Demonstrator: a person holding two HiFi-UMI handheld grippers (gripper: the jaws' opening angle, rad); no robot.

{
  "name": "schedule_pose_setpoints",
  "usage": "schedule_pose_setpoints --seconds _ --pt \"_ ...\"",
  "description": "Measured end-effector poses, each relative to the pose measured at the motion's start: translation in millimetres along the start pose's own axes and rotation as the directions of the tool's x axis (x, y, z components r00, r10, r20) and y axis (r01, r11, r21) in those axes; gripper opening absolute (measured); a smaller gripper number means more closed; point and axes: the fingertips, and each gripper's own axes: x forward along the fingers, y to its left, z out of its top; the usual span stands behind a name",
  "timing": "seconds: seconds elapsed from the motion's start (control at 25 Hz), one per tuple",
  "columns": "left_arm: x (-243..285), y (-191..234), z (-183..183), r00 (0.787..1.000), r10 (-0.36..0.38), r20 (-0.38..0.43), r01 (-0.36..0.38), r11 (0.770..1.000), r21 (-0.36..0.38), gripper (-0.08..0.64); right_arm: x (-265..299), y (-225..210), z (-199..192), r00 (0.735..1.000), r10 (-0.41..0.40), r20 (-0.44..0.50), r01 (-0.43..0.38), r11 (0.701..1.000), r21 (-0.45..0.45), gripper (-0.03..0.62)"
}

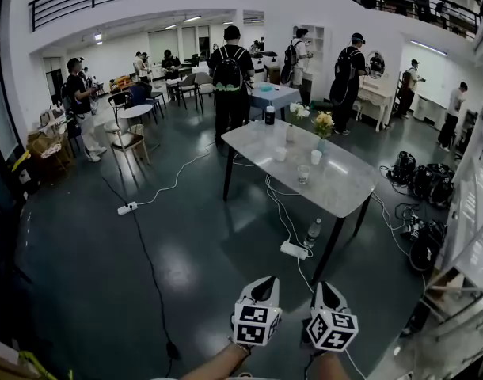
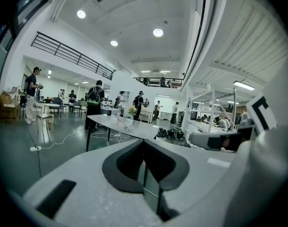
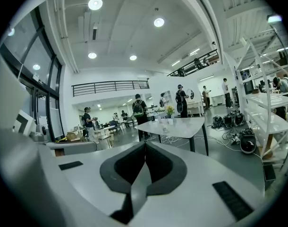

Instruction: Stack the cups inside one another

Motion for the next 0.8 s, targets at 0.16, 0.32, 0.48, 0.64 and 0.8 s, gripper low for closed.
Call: schedule_pose_setpoints --seconds 0.16,0.32,0.48,0.64,0.8 --pt "7.1 19.3 0.7 1.000 -0.003 -0.005 0.003 1.000 0.000 -0.005 11.2 0.8 -5.7 1.000 -0.029 -0.002 0.029 0.999 0.012 0.008" --pt "16.5 35.5 0.3 1.000 0.010 -0.010 -0.010 1.000 -0.027 -0.005 20.3 -3.8 -13.2 0.998 -0.053 -0.028 0.053 0.998 0.019 0.008" --pt "27.5 48.0 -0.1 0.999 0.034 -0.005 -0.034 0.999 -0.039 -0.005 32.8 -10.1 -14.3 0.997 -0.063 -0.041 0.064 0.998 0.026 0.008" --pt "43.2 60.9 6.0 0.998 0.063 0.016 -0.062 0.997 -0.035 -0.005 56.2 -12.7 -13.1 0.997 -0.055 -0.053 0.057 0.998 0.031 0.008" --pt "68.9 72.7 8.7 0.997 0.080 0.012 -0.080 0.996 -0.031 -0.005 90.7 -16.1 -6.2 0.998 -0.031 -0.050 0.032 0.999 0.026 0.008"
